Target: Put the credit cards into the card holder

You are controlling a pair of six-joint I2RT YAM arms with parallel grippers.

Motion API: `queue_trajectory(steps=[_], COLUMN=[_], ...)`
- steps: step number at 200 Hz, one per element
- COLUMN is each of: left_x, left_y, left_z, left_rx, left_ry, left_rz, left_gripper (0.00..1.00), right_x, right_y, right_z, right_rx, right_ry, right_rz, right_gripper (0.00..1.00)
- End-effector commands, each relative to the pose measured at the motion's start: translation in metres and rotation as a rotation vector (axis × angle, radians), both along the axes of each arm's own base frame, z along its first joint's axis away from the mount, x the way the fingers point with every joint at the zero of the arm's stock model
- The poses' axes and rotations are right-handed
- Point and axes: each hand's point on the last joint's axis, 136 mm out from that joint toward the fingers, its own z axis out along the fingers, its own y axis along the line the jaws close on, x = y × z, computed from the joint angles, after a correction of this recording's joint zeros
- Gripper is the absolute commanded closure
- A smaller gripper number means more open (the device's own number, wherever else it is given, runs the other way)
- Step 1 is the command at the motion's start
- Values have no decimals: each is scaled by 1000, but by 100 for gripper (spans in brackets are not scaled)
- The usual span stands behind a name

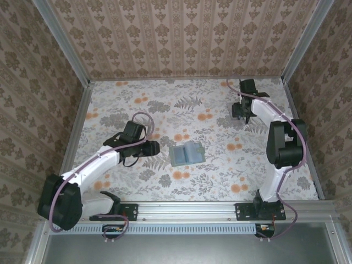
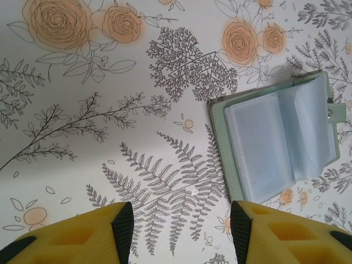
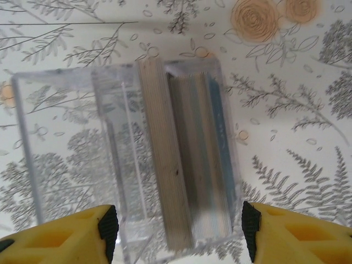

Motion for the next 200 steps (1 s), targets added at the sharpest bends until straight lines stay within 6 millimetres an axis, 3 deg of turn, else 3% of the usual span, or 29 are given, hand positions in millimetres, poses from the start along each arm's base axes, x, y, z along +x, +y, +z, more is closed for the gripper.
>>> queue_trajectory(steps=[1, 29, 85, 148, 177, 200], left_x=[-6, -8, -7, -9, -10, -9], left_y=[7, 8, 3, 1, 2, 1], left_z=[-4, -5, -9, -12, -12, -12], left_rx=[10, 13, -20, -24, -23, -24], left_ry=[16, 18, 30, 43, 42, 41], left_rz=[20, 20, 25, 16, 14, 12], left_gripper=[48, 48, 48, 48, 48, 48], right_x=[6, 13, 15, 12, 12, 10], right_y=[-17, -31, -29, -15, -8, -2], right_z=[-1, 5, 29, 20, 28, 38], right_rx=[-129, -212, -196, -123, -91, -46], right_ry=[39, 36, -91, -70, -90, -113], right_rz=[8, -21, -44, 10, 26, 30], right_gripper=[36, 38, 44, 85, 96, 99])
